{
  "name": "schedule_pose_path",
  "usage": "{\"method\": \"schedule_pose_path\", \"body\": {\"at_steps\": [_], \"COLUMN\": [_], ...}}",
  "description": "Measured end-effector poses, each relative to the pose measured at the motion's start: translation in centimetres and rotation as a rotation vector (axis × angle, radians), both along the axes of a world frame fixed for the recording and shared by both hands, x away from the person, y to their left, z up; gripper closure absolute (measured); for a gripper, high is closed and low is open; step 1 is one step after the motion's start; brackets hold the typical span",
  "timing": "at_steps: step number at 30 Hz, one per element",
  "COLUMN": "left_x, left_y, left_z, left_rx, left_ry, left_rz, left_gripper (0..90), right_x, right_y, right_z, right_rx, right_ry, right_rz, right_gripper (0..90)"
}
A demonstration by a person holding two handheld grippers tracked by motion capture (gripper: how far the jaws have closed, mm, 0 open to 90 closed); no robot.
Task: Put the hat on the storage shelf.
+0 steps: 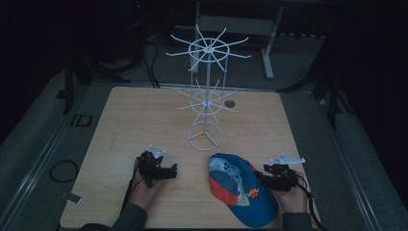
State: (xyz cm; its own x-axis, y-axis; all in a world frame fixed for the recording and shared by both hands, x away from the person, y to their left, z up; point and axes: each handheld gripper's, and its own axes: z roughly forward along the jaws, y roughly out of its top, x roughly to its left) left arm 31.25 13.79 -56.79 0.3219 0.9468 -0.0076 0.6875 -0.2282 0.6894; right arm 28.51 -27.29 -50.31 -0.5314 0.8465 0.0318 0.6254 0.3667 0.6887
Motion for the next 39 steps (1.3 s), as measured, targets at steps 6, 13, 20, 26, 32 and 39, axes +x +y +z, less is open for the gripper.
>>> {"method": "schedule_pose_path", "body": {"at_steps": [6, 13, 20, 26, 32, 39], "left_x": [0.0, 0.0, 0.0, 0.0, 0.0, 0.0], "left_y": [0.0, 0.0, 0.0, 0.0, 0.0, 0.0], "left_z": [0.0, 0.0, 0.0, 0.0, 0.0, 0.0], "left_rx": [-0.002, -0.002, -0.002, -0.002, -0.002, -0.002], "left_ry": [-0.001, -0.001, -0.001, -0.001, -0.001, -0.001], "left_rz": [0.001, 0.001, 0.0, 0.0, 0.0, 0.0], "left_gripper": [2.4, 2.4, 2.4, 2.4, 2.4, 2.4], "right_x": [0.3, 0.8, 1.2, 1.7, 1.9, 2.5], "right_y": [0.7, 1.4, 1.8, 2.4, 3.1, 4.2], "right_z": [1.1, 1.8, 3.4, 4.0, 4.2, 4.8], "right_rx": [-0.021, -0.018, 0.038, 0.033, 0.014, 0.006], "right_ry": [-0.005, -0.002, 0.0, 0.005, 0.009, 0.003], "right_rz": [0.039, 0.074, 0.111, 0.13, 0.145, 0.148], "right_gripper": [51.5, 51.1, 49.6, 46.0, 43.3, 38.6]}}
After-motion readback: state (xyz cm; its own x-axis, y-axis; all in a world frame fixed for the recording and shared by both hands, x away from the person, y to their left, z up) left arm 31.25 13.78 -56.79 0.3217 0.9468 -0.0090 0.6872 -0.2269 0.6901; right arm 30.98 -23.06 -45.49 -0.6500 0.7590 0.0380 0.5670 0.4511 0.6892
